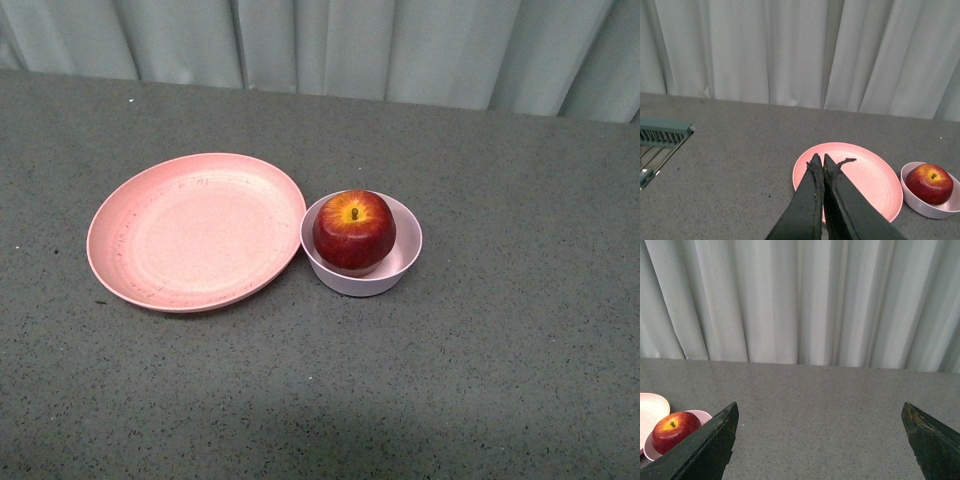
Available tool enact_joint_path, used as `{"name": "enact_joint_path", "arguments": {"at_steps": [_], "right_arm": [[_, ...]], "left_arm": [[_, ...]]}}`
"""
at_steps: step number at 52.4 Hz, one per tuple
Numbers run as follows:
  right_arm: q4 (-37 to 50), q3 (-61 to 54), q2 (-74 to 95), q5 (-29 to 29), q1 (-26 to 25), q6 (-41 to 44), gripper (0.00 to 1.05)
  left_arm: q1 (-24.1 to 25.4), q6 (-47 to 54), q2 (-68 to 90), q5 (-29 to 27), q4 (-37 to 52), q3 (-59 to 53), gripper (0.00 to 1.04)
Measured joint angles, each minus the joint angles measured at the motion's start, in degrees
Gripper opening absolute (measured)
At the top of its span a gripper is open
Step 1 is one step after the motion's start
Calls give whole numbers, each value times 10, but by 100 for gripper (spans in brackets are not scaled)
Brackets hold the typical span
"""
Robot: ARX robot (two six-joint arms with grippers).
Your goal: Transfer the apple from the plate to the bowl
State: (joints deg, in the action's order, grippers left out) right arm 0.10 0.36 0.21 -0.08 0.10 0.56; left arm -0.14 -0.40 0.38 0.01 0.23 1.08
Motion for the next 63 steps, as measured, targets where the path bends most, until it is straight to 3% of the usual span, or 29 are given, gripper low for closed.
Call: {"name": "enact_joint_path", "arguments": {"at_steps": [16, 30, 46, 63], "right_arm": [[0, 0, 0, 0, 0, 0, 95], [0, 0, 0, 0, 0, 0, 95], [0, 0, 0, 0, 0, 0, 95], [0, 0, 0, 0, 0, 0, 95]], "left_arm": [[0, 0, -1, 0, -1, 0, 4], [0, 0, -1, 0, -1, 0, 45], [0, 0, -1, 0, -1, 0, 100], [0, 1, -1, 0, -1, 0, 98]]}}
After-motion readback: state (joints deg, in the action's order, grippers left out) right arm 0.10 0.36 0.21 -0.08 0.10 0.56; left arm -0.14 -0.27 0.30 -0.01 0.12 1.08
